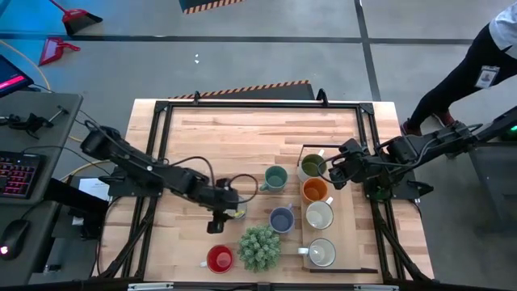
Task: Place coffee mugs
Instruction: Move the blue mug to the upper middle of the table
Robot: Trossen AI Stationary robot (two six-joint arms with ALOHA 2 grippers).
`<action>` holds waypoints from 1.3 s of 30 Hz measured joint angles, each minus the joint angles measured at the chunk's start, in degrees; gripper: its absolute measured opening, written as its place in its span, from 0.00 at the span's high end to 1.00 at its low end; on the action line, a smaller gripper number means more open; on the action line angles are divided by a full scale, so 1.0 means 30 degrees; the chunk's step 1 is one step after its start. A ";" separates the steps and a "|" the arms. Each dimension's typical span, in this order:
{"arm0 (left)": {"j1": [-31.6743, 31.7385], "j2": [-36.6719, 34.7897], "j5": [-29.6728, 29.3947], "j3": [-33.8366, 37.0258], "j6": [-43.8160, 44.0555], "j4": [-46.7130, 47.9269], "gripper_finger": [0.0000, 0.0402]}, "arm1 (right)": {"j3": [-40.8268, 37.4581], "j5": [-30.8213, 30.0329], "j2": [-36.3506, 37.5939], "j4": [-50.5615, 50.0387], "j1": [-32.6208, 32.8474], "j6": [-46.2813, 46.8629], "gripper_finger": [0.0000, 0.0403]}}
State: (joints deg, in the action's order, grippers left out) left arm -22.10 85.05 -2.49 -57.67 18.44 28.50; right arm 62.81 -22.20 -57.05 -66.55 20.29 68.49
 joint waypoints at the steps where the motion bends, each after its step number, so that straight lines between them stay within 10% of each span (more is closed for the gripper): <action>1: 0.0038 0.0357 0.0191 -0.0466 -0.0514 0.0173 0.54 | 0.0000 0.0074 -0.0011 -0.0025 0.0000 0.0004 0.77; 26: 0.0806 0.4949 0.1496 -0.2442 -0.3420 0.2081 0.55 | 0.0000 0.0424 -0.0676 -0.0063 0.0000 -0.0350 0.77; 39: 0.2913 0.4789 0.1392 -0.2589 -0.4028 0.2091 0.96 | 0.0000 0.0511 -0.0994 -0.0155 0.0000 -0.0352 0.77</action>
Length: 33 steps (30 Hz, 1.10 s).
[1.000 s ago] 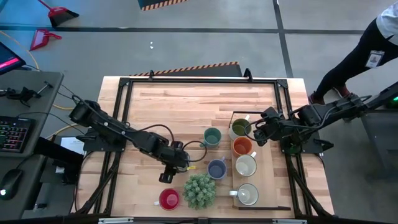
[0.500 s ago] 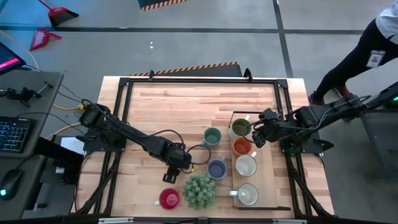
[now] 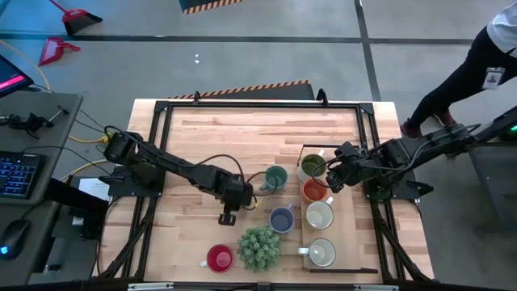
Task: Place coffee mugs
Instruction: Move the blue mug to the upper middle of the table
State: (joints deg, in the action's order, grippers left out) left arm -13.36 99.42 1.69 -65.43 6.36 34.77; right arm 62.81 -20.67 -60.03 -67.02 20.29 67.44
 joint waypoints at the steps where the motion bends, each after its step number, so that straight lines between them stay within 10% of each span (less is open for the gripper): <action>1: 0.0245 -0.0023 0.0044 -0.0113 -0.0184 0.0268 0.97 | 0.0000 -0.0016 0.0000 0.0006 0.0000 0.0000 0.77; 17: 0.3666 0.0003 -0.1798 -0.3775 -0.4169 0.5614 0.98 | 0.0000 -0.0101 0.0000 0.0006 0.0000 -0.0291 0.77; 33: 0.5995 0.1584 -0.2878 -0.3975 -0.3274 0.4011 0.98 | 0.0000 -0.0619 0.0000 0.1162 0.0000 -0.0291 0.77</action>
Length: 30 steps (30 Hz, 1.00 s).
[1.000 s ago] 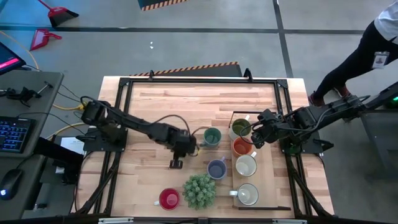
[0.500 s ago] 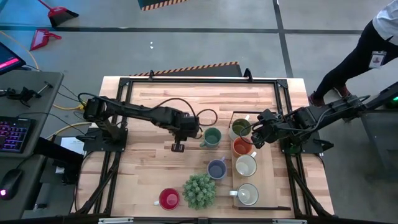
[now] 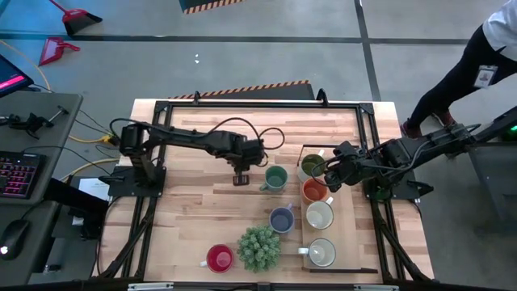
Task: Place coffee mugs
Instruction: Move the blue mug to the upper middle of the table
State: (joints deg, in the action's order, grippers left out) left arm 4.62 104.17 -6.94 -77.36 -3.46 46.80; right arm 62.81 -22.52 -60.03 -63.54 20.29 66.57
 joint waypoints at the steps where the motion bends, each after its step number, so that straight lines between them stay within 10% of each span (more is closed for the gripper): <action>1: -0.0005 0.0273 0.0049 -0.0316 -0.0034 0.0128 0.98 | 0.0000 0.0000 0.0000 -0.0001 0.0000 0.0000 0.77; 30: 0.2013 0.5203 0.0758 -0.8200 -0.4359 0.2039 0.98 | 0.0000 0.0069 0.0000 0.0586 0.0000 0.0000 0.77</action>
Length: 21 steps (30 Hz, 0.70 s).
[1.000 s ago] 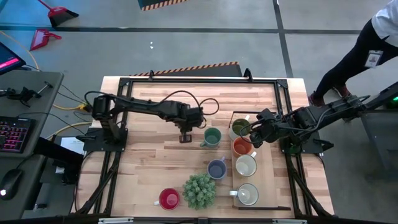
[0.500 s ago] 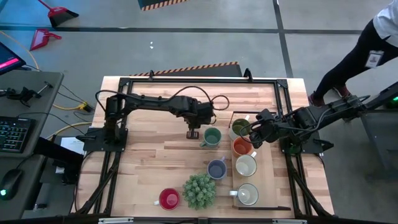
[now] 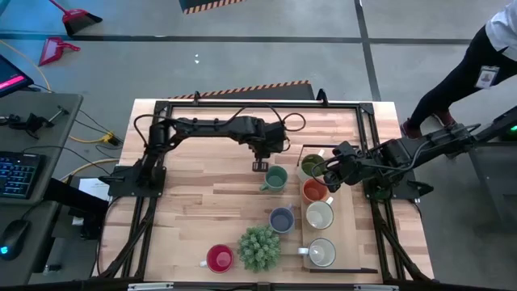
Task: Place coffee mugs
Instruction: Move the blue mug to the upper middle of the table
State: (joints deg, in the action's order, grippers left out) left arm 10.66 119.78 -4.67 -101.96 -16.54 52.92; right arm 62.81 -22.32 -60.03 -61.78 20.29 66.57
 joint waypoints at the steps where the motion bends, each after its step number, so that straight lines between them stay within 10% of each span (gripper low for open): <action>1: 0.0073 0.0191 0.0050 -0.0290 -0.0096 0.0076 0.98 | 0.0000 -0.0001 -0.0007 0.0014 0.0000 0.0000 0.77; 21: 0.0283 0.3412 0.0932 -0.4602 -0.1701 0.2545 0.98 | 0.0000 0.0018 0.0000 0.0147 0.0000 0.0000 0.77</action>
State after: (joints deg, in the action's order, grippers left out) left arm 11.51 130.02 -1.88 -115.77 -21.64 60.55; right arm 62.81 -22.26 -60.03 -61.34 20.29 66.57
